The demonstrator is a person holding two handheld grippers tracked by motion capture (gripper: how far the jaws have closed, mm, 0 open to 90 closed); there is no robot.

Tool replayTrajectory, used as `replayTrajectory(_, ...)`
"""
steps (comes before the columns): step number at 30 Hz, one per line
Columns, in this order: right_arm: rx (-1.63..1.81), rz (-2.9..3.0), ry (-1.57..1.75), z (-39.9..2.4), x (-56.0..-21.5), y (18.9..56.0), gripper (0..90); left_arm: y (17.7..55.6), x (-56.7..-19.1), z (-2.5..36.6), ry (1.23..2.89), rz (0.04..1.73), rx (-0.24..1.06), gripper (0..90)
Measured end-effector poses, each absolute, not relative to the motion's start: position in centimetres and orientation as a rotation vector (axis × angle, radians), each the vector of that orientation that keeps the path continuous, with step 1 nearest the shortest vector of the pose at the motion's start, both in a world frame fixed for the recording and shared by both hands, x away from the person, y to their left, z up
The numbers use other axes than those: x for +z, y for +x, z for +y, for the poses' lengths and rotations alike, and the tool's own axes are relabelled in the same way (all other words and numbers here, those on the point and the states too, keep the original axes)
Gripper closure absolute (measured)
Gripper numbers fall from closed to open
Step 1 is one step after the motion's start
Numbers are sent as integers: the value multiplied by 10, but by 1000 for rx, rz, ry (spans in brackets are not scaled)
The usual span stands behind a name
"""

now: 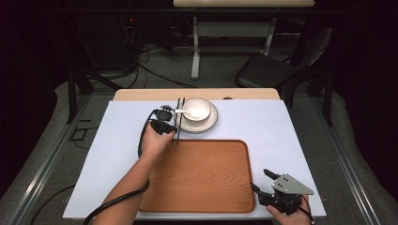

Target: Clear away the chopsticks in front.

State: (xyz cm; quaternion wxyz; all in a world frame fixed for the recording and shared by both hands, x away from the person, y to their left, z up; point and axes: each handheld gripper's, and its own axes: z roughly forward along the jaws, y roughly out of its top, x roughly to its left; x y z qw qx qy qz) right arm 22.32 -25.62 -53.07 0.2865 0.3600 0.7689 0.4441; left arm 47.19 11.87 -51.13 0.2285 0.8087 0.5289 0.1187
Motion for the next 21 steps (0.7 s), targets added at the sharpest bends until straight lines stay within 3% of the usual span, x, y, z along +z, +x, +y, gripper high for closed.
replayTrajectory(21, 1191, 2048, 961, -257, -530, 223, 346, 480, -511, 117, 2250, 1584, 323, 792)
